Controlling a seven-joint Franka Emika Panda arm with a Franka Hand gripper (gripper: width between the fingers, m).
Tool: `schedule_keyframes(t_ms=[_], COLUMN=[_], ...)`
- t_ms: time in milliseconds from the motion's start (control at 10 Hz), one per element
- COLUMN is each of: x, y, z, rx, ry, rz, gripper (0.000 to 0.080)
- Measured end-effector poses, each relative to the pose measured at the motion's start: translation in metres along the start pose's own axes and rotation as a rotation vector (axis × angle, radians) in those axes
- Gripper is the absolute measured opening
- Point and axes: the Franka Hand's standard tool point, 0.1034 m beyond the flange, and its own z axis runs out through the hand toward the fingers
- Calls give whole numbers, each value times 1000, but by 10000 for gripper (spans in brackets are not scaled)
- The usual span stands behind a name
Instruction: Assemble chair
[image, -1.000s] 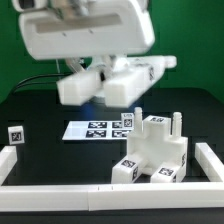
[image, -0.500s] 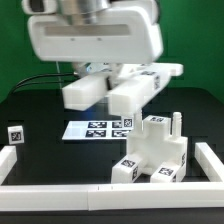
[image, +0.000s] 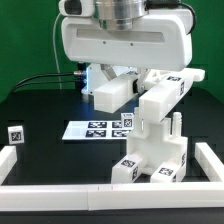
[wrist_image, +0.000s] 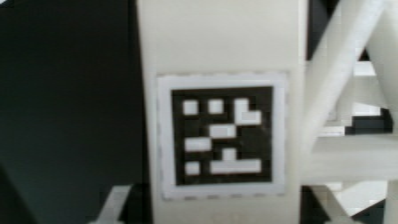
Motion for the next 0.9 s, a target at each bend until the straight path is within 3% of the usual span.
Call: schedule_keyframes(t_ms=[400,900], x=[-29,-31], y=[-17,-3], z=[13,31], rx=[3,-2], ry=[48,51], rz=[-61,-48], gripper=[284,284])
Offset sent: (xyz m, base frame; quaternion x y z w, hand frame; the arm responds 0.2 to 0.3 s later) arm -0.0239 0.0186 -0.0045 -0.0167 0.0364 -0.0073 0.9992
